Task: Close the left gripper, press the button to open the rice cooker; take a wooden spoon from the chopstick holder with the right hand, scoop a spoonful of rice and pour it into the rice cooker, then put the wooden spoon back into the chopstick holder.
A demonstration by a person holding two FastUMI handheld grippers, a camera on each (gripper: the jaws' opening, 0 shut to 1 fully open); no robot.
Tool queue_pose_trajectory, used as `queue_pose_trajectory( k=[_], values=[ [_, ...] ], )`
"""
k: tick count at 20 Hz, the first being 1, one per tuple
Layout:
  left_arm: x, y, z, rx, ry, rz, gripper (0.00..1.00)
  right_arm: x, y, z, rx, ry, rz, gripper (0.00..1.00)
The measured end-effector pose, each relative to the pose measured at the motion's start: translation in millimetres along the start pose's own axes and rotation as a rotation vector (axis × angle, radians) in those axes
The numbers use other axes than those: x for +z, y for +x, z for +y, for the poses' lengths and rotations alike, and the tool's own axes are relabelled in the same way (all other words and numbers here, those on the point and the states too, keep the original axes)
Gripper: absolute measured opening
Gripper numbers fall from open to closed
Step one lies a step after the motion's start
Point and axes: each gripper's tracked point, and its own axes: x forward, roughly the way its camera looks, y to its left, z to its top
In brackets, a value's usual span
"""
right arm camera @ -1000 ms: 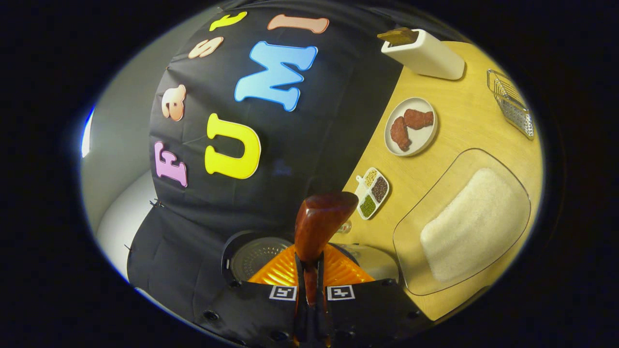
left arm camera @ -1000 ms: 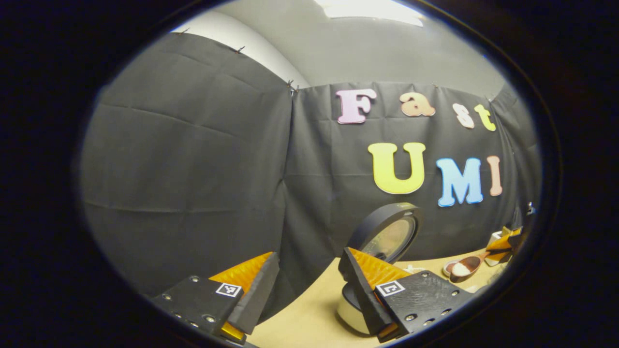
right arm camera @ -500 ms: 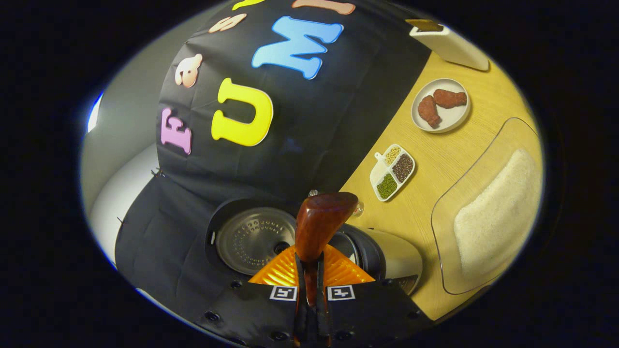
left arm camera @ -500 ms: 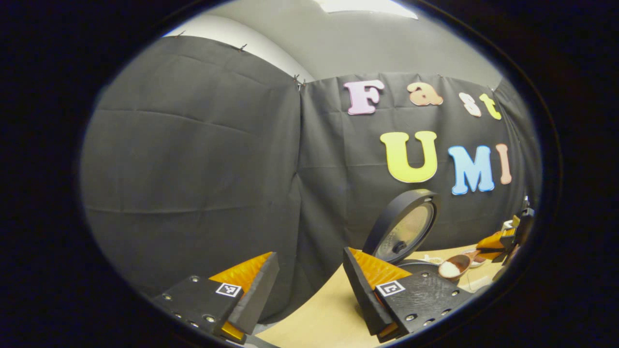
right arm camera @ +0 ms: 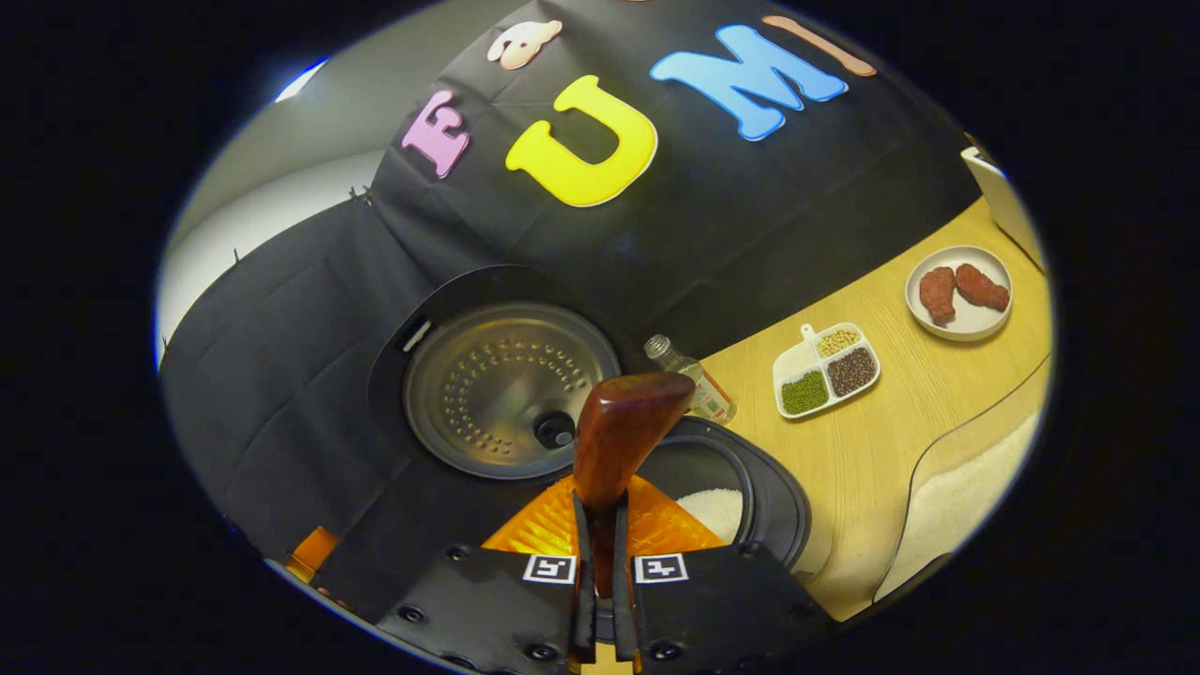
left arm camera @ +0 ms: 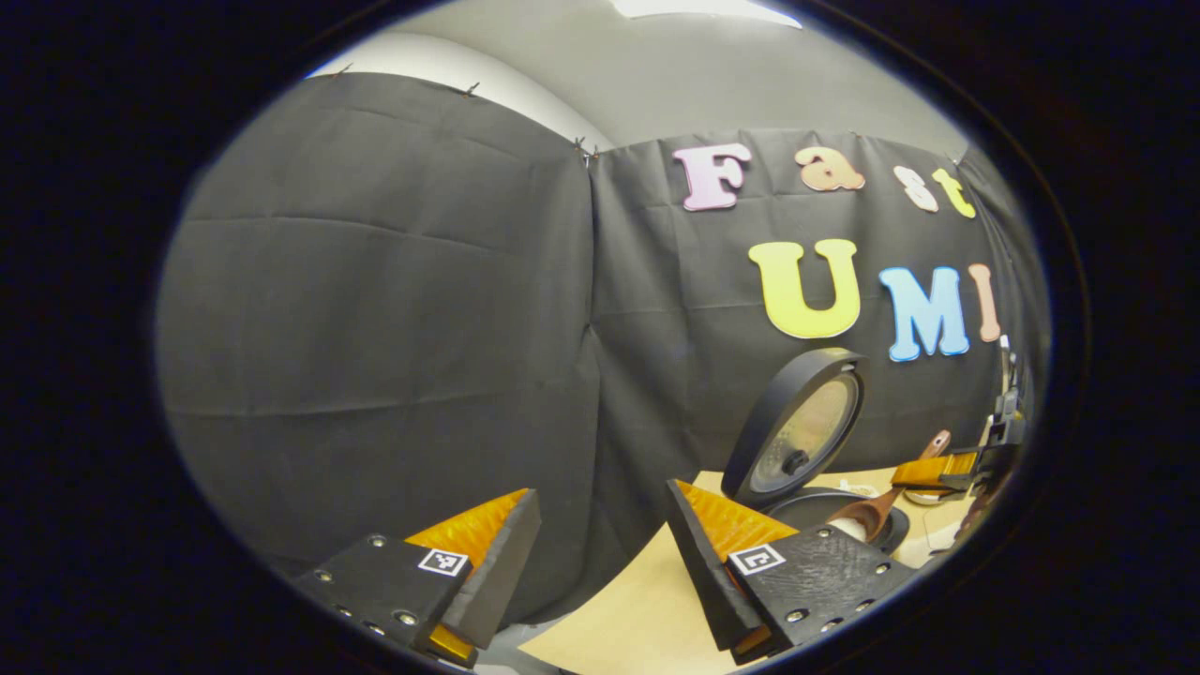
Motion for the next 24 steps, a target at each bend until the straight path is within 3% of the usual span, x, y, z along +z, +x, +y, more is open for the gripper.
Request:
queue_pose_trajectory(
  k=[3,7,10,15,17,18,21,24],
  values=[
    [-3,-3,7,0.013,0.002,0.007,0.84,-1,7,1,-0.012,-0.145,0.010,0.08],
    [-7,-4,13,0.029,0.002,0.020,0.84,-3,18,26,0.037,-0.490,0.013,0.08],
    [-8,-6,16,0.038,0.004,0.022,0.84,-16,23,41,0.062,-0.665,0.012,0.09],
    [-9,-8,21,0.054,0.001,0.020,0.84,-10,24,36,0.011,-0.895,-0.005,0.09],
    [-11,-9,21,0.056,-0.010,0.025,0.84,-7,24,33,0.007,-1.033,-0.032,0.05],
    [-13,-9,21,0.055,-0.014,0.027,0.84,-5,24,36,0.012,-1.114,-0.048,0.09],
    [-13,-9,15,0.051,-0.017,0.028,0.84,-6,18,54,0.052,-1.368,-0.084,0.09],
    [-11,-11,15,0.052,-0.019,0.018,0.84,-21,22,60,0.105,-1.330,-0.078,0.09]
  ],
)
